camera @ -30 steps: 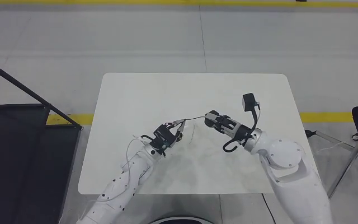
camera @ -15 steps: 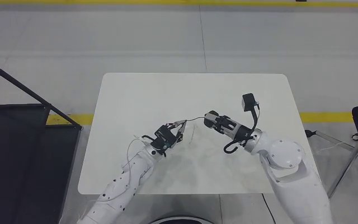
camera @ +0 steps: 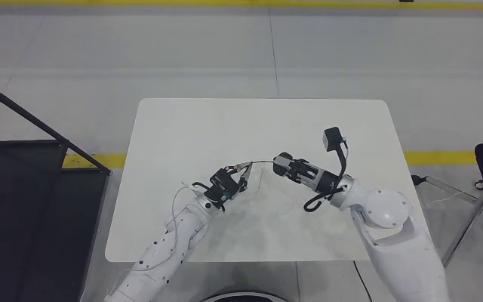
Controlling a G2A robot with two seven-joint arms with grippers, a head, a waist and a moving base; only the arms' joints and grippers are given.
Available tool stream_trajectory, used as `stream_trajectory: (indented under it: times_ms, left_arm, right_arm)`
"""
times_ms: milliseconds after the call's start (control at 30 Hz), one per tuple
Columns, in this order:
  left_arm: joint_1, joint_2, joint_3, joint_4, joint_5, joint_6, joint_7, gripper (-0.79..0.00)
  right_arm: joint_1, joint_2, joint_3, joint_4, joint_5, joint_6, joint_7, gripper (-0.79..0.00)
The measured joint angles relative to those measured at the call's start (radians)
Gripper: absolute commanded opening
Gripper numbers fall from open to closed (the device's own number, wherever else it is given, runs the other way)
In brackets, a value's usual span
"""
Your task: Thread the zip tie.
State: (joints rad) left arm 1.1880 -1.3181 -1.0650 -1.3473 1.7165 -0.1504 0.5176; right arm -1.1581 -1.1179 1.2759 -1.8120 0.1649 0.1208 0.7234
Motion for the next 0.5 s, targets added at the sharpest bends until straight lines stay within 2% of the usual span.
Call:
stream_trajectory:
  times_ms: [500]
  left_arm:
    - [0.009,-0.001,-0.013,-0.005,-0.033,0.016,0.050,-0.785]
  right_arm:
    - [0.013,0.001,-0.010,0.005,-0.016,0.038,-0.002,-0.785]
